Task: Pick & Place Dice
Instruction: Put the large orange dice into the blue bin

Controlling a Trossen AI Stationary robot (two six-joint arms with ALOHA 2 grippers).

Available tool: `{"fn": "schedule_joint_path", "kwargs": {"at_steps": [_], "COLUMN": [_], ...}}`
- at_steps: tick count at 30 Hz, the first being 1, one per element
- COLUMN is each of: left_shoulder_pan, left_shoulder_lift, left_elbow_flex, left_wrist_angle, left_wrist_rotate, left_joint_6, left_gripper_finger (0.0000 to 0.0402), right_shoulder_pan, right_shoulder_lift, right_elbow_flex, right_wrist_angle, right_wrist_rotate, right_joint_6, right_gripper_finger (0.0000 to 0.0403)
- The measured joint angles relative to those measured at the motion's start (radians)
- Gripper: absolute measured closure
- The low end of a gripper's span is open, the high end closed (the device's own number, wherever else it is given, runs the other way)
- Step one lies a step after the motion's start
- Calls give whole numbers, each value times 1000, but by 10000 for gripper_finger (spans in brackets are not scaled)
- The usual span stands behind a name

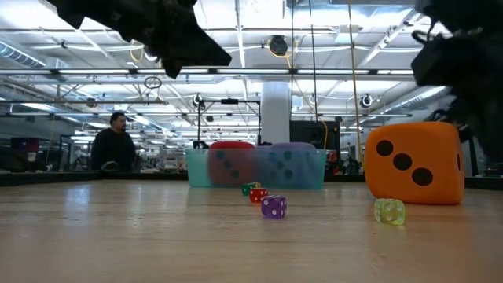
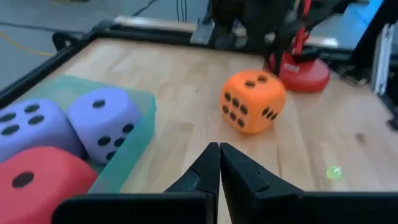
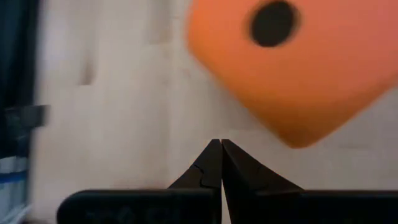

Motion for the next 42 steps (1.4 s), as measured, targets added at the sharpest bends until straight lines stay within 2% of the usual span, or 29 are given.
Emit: {"fn": "schedule_joint_path", "kwargs": {"at_steps": [6,12,20,24,28,36,42], "left_shoulder_pan": [-4,-7,-7,-7,-7,2,12], "left_shoulder_lift": [-9,-9,0,54,154,338,380], "left_elbow_flex": [0,0,0,0,0,1,30], "left_wrist_angle": [-19,-96,-127,-142,-95,143,157], "left_wrist_rotate": [1,0,-1,-33,-24,149,190], "left_joint_6": [-5,-30,-83,-163,-206,-222,-227], "left_gripper_finger": [397,378,396,385,396,396,391], "right_shoulder_pan": [-64,-124,-185,-215,-223,-221,-221], "right_shoulder_lift": [84,121,210,273,328,370,370], "right_elbow_flex": [0,0,0,-1,-1,0,-1], "right_wrist_angle": [83,222,414,485,561,657,663], "right_wrist_rotate": [151,153,150,150,148,145,119], "right_joint_6": [-30,-103,-202,-227,-258,-269,-270], "right_gripper_finger": [403,403,403,403,403,403,403]}}
